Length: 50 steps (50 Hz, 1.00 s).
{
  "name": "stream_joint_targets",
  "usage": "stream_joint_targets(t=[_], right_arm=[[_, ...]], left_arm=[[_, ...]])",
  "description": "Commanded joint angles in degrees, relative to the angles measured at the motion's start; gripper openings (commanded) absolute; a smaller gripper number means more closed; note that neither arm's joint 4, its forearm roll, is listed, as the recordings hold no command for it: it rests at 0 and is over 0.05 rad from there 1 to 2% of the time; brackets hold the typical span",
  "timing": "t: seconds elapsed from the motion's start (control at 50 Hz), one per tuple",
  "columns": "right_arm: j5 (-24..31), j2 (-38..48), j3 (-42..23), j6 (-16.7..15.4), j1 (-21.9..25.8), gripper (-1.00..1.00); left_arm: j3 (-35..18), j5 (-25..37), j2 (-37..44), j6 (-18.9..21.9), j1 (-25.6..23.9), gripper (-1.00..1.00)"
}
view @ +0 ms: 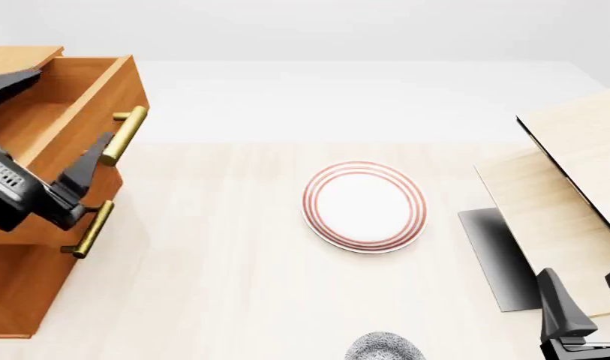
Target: Open the top drawer of the cabinet and put the bowl in it.
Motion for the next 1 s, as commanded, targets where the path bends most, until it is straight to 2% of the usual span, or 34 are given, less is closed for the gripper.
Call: stream_joint_targets(t=[0.02, 0.06, 0.1, 0.14, 0.18, 0.26, 0.3, 0.34, 0.42, 0.44, 0.5, 0.54, 0.6, 0.64, 1.0], right_arm=[[-0.02, -0.06, 0.04, -0.04, -0.02, 1.0], [-0.02, -0.08, 0.03, -0.08, 0.0, 1.0], [-0.01, -0.05, 0.04, -0.06, -0.02, 1.0], [-0.02, -0.07, 0.03, -0.06, -0.02, 1.0], [-0.02, -0.05, 0.03, -0.08, 0.0, 1.0], [-0.02, -0.06, 0.03, -0.07, -0.01, 1.0], [-0.02, -0.07, 0.03, -0.06, 0.0, 1.0], [-0.01, -0.04, 0.04, -0.04, -0.02, 1.0], [-0.02, -0.06, 0.04, -0.04, -0.02, 1.0], [-0.01, -0.04, 0.04, -0.03, -0.01, 1.0], [-0.01, -0.04, 0.04, -0.02, -0.02, 1.0], [-0.02, -0.04, 0.04, -0.05, 0.0, 1.0], [-0.02, -0.08, 0.04, -0.04, -0.01, 1.0], [-0.02, -0.07, 0.03, -0.08, -0.01, 1.0], [-0.02, -0.07, 0.03, -0.06, -0.01, 1.0]], left_arm=[[-7.86, 11.47, -0.4, -10.48, 2.36, 1.0], [-9.73, 13.92, -0.05, -12.6, 3.5, 1.0], [-11.85, 15.05, 1.65, -14.82, 2.14, 1.0], [-12.44, 16.88, 0.56, -14.74, 4.06, 1.0], [-15.06, 18.91, 1.39, -17.9, 3.78, 1.0], [-18.59, 23.03, 3.0, -21.32, 5.43, 1.0], [-20.02, 23.63, 4.44, -23.14, 4.02, 1.0], [-21.11, 25.37, 4.97, -25.29, 4.62, 1.0], [-23.07, 27.7, 6.3, -27.19, 5.44, 1.0], [-24.47, 29.58, 7.28, -28.92, 6.59, 1.0], [-27.34, 31.81, 10.17, -32.07, 5.71, 1.0], [-28.12, 32.91, 10.02, -31.8, 7.27, 1.0], [-29.7, 33.5, 12.28, -33.32, 5.77, 1.0], [-29.97, 34.41, 12.35, -33.22, 7.28, 1.0], [-37.0, 42.61, 20.65, -42.07, 9.98, 1.0]])
